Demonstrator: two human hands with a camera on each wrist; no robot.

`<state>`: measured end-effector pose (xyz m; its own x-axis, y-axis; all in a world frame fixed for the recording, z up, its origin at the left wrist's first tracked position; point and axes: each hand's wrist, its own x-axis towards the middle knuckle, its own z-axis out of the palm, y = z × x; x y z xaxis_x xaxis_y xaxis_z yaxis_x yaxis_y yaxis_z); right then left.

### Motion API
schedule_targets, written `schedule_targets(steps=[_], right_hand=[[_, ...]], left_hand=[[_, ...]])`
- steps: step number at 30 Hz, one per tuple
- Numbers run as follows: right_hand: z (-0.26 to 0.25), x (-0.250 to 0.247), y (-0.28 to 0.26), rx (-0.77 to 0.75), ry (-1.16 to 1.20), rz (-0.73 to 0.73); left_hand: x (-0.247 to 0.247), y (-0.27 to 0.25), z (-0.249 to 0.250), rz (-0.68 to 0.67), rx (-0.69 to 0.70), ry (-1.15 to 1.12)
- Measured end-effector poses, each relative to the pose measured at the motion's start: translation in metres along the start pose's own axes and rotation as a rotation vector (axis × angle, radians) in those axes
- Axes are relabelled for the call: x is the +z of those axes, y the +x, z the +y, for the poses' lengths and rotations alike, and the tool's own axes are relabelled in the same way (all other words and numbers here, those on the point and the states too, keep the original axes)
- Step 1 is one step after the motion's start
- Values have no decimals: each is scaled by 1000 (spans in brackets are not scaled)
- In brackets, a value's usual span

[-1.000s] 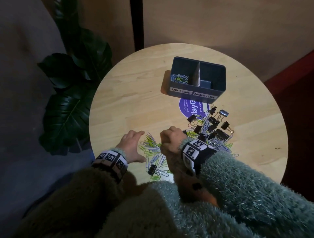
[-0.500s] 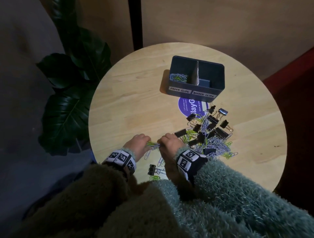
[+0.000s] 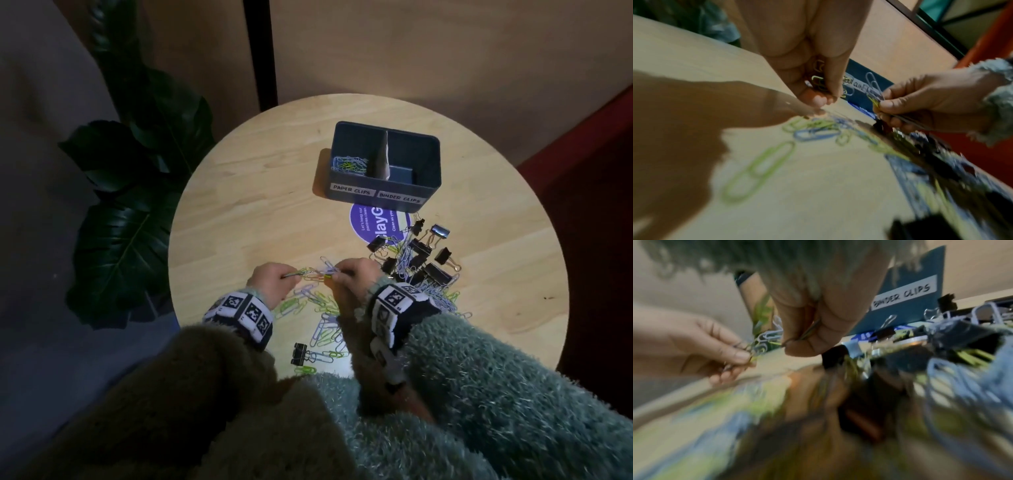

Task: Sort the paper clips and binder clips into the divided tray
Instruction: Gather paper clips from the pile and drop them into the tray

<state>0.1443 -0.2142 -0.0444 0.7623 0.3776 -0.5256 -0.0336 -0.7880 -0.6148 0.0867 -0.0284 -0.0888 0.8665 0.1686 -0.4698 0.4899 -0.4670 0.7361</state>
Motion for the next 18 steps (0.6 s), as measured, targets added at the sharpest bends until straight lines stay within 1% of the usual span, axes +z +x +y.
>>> schedule_targets(steps=[3, 6, 10, 13, 15, 18], right_hand=[[-5, -22, 9, 32, 177, 81], [-17, -54, 22, 37, 345, 166], [-42, -103, 49, -14, 400, 320], [-59, -132, 74, -12, 430, 408], [-67, -145, 89, 12, 367, 428], [-71, -153, 103, 27, 259, 404]], left_hand=[[-4, 13, 13, -14, -87, -288], [-17, 27, 54, -29, -58, -370], [-42, 49, 128, -14, 46, -314], [-50, 76, 177, 35, 113, -219], [-49, 93, 199, 68, 132, -153], [-47, 109, 217, 49, 164, -25]])
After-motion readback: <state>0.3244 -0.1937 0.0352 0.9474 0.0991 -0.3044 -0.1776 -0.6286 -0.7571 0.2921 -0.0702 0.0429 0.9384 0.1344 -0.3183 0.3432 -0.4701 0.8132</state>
